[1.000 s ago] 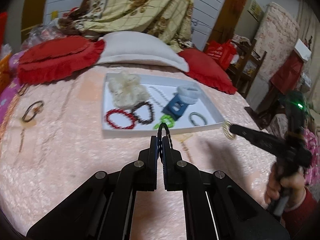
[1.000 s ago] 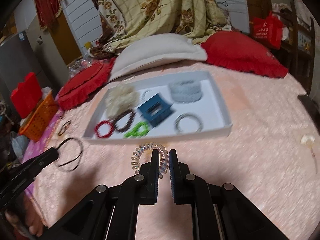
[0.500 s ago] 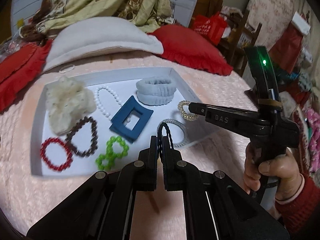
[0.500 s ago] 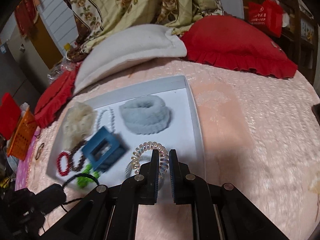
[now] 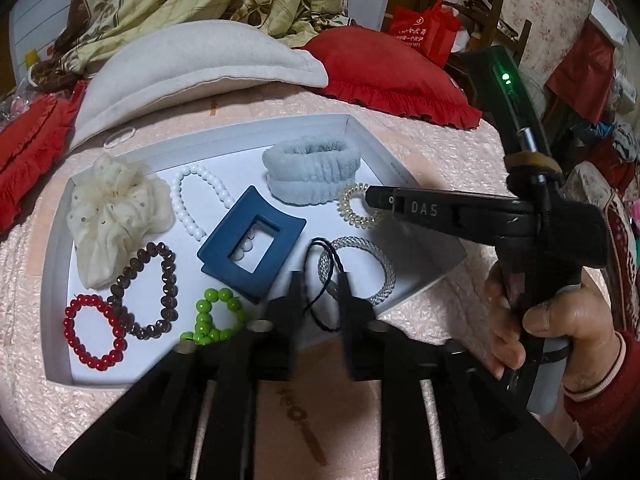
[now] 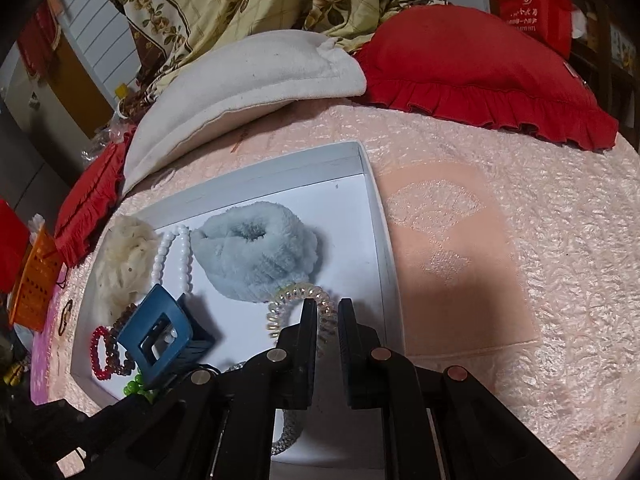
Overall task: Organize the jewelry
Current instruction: 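Open both tools to drop the hair ties into the tray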
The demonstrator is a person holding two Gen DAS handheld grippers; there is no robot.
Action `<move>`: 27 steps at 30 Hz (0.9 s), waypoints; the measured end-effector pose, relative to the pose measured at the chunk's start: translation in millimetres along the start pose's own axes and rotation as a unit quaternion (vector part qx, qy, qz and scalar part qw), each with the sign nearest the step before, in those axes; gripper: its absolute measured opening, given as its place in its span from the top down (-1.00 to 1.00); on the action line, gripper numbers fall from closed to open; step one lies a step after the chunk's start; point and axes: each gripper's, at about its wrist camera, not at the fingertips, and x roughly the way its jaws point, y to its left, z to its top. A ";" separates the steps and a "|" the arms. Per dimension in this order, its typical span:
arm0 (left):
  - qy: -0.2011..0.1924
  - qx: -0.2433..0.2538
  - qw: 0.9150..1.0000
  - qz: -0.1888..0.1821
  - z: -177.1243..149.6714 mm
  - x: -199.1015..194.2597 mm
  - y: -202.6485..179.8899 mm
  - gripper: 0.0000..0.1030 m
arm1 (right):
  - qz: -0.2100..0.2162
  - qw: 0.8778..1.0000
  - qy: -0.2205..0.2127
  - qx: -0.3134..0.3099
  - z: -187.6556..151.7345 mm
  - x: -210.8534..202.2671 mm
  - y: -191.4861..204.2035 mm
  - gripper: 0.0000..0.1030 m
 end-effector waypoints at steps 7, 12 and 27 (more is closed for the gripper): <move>-0.033 -0.013 0.999 -0.004 -5.2 -37.5 -2.0 0.13 | -0.005 1.000 -0.014 0.003 -4.0 -14.9 2.4 0.51; -0.070 0.014 0.996 0.052 -29.5 -82.8 -10.6 0.13 | -0.010 0.999 -0.044 -0.010 -22.3 -53.5 10.9 0.50; -0.083 -0.063 0.983 0.148 -128.6 -176.0 11.3 0.12 | 0.011 0.998 -0.050 0.023 -174.3 -134.7 34.9 0.33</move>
